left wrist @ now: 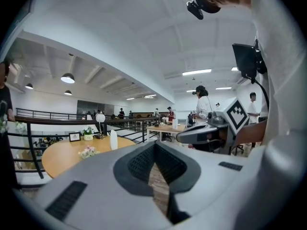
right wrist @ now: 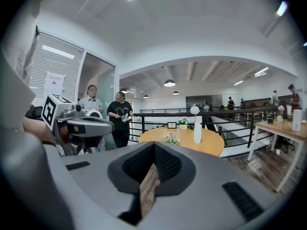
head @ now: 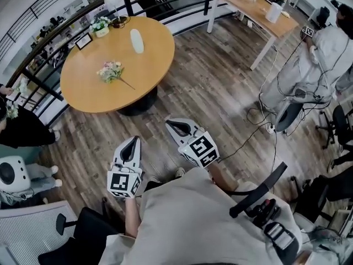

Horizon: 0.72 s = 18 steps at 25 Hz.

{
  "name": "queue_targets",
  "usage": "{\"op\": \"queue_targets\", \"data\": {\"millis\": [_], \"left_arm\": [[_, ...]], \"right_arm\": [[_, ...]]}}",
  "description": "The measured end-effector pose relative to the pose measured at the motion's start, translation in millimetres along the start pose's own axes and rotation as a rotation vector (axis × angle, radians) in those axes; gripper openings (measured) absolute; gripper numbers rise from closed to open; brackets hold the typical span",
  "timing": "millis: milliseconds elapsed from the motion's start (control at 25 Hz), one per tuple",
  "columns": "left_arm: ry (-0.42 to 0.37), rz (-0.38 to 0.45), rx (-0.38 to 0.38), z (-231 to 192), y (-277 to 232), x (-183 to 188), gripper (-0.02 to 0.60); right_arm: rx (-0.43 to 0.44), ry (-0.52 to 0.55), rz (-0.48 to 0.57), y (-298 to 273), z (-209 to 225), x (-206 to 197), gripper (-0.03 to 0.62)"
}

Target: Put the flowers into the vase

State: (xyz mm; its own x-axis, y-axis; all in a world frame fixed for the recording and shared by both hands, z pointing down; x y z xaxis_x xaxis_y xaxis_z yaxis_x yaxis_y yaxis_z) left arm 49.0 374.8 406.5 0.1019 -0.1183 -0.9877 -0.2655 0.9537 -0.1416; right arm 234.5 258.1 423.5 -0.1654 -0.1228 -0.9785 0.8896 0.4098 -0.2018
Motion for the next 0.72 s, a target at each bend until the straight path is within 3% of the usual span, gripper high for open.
{"op": "queue_targets", "data": {"millis": [320, 720], "left_arm": [[0.010, -0.012, -0.007, 6.1, -4.0, -6.8, 0.006], [0.050, -0.005, -0.028, -41.5, -33.6, -16.7, 0.006]], "right_arm": [[0.029, -0.011, 0.010, -0.4, 0.2, -2.6, 0.006], [0.025, 0.008, -0.045, -50.0, 8.4, 1.4, 0.006]]}}
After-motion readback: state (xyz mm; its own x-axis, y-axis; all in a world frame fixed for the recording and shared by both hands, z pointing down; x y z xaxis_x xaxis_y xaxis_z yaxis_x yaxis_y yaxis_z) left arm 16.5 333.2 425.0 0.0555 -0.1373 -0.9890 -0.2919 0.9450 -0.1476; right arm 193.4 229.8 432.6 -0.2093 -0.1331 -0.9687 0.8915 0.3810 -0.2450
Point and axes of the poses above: the fingertips, and each gripper's own axes: y backward along the fingers, z to its right, x out of its top, the point moved 9 cm from there along y, backward along the fingers
